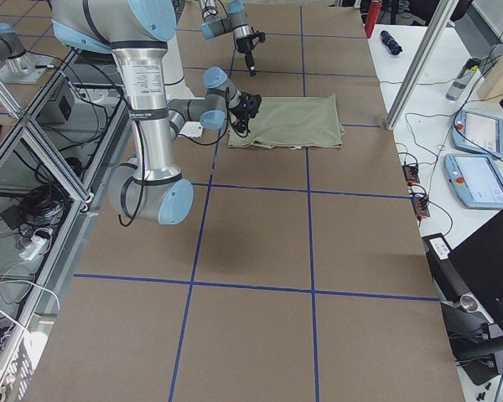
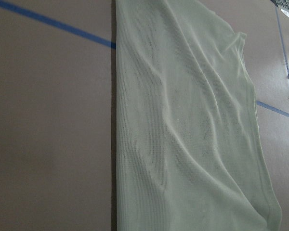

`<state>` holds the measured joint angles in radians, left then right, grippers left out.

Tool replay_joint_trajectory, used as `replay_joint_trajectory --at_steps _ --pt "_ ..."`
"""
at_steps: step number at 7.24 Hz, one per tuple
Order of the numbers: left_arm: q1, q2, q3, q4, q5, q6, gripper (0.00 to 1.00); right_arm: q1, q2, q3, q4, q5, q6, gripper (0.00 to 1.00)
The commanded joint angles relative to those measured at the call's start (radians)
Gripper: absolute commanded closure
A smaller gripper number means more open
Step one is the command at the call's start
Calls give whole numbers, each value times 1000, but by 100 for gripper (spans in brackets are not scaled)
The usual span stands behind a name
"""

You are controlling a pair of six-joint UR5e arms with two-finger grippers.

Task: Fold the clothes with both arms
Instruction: 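Lower both grippers beside the shirt's edge nearest the robot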

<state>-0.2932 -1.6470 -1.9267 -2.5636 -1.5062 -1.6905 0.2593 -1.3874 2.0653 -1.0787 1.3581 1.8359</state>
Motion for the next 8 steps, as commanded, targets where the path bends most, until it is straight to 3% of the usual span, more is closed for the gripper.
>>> replay_joint_trajectory --at_steps 1,8 --pt "142 -2 27 2 201 -200 12 -89 -63 12 141 -138 68 0" --pt "206 -89 123 3 238 -248 14 -118 -61 4 143 -186 68 0"
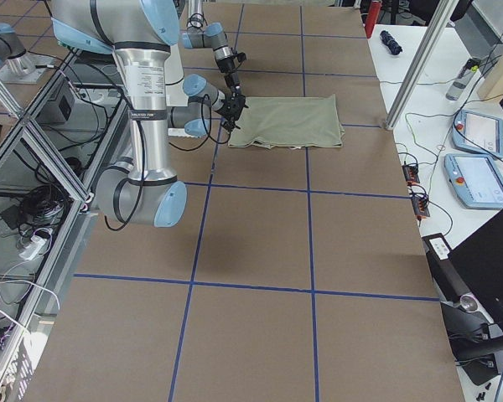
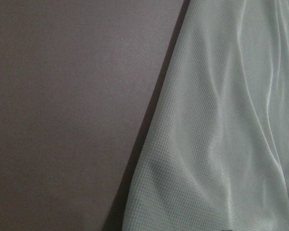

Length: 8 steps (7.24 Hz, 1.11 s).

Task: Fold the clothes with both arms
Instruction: 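Lower both grippers beside the shirt's edge nearest the robot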

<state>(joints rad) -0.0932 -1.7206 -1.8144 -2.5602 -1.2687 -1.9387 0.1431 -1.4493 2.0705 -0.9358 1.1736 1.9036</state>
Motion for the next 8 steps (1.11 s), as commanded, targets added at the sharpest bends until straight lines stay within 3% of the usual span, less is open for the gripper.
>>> replay_joint_trajectory --at_steps 1,3,5,6,8 --pt "6 -27 16 0 0 -3 23 -2 3 -1 0 -2 2 0" --pt "6 -30 15 -2 0 -32 71 -4 7 -6 0 -2 0 0" --pt "4 -28 9 0 0 -31 100 -16 15 -13 -1 -3 0 0" --pt "4 -28 6 0 0 -25 100 -22 50 -15 -55 -3 2 0" --pt "3 -28 3 0 0 -23 100 -23 146 -18 -330 3 58 0"
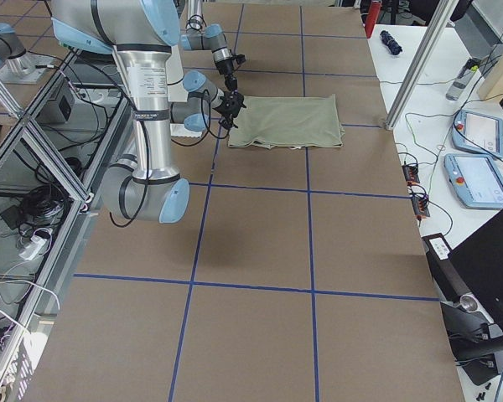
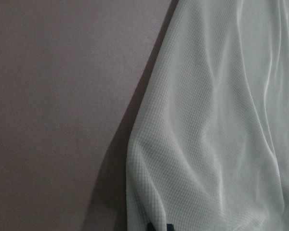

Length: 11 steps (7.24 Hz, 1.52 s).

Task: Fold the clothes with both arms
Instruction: 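Position both open grippers at the near corners of the folded shirt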

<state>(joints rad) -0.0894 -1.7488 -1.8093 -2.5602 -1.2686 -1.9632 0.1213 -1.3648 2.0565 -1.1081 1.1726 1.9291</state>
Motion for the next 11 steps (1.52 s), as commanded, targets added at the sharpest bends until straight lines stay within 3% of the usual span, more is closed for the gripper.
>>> replay_joint_trajectory --at_steps 1,2,11 --pt "-3 0 -2 0 0 3 100 -6 87 -53 -179 7 92 0" --pt "-3 0 -4 -2 0 3 100 -12 113 -127 -170 9 141 0" --pt "-7 0 -4 -2 -2 4 100 -46 121 -162 -177 1 134 1"
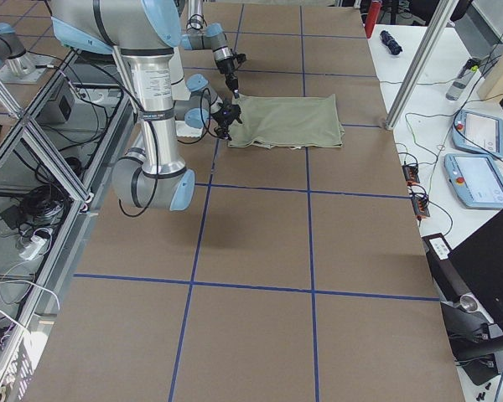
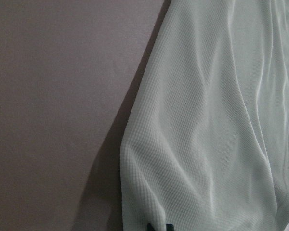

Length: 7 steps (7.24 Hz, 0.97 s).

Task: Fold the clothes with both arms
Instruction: 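Position both open grippers at the near corners of the folded shirt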

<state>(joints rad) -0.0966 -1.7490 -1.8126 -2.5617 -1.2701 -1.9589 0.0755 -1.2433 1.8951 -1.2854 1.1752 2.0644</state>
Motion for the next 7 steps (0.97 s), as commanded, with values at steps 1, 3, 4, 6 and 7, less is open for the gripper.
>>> replay_joint_trajectory --at_steps 1,3,4,6,7 --pt "-2 0 -1 0 2 0 100 0 1 -1 0 -3 0 6" --pt "-2 0 -1 0 2 0 100 0 5 -5 5 -5 9 19" --pt "0 0 -1 0 2 0 100 0 5 -7 6 -5 9 21" --pt "0 0 -1 0 2 0 100 0 8 -10 6 -6 11 27" --pt "0 0 -1 0 2 0 100 3 11 -10 8 -6 13 40"
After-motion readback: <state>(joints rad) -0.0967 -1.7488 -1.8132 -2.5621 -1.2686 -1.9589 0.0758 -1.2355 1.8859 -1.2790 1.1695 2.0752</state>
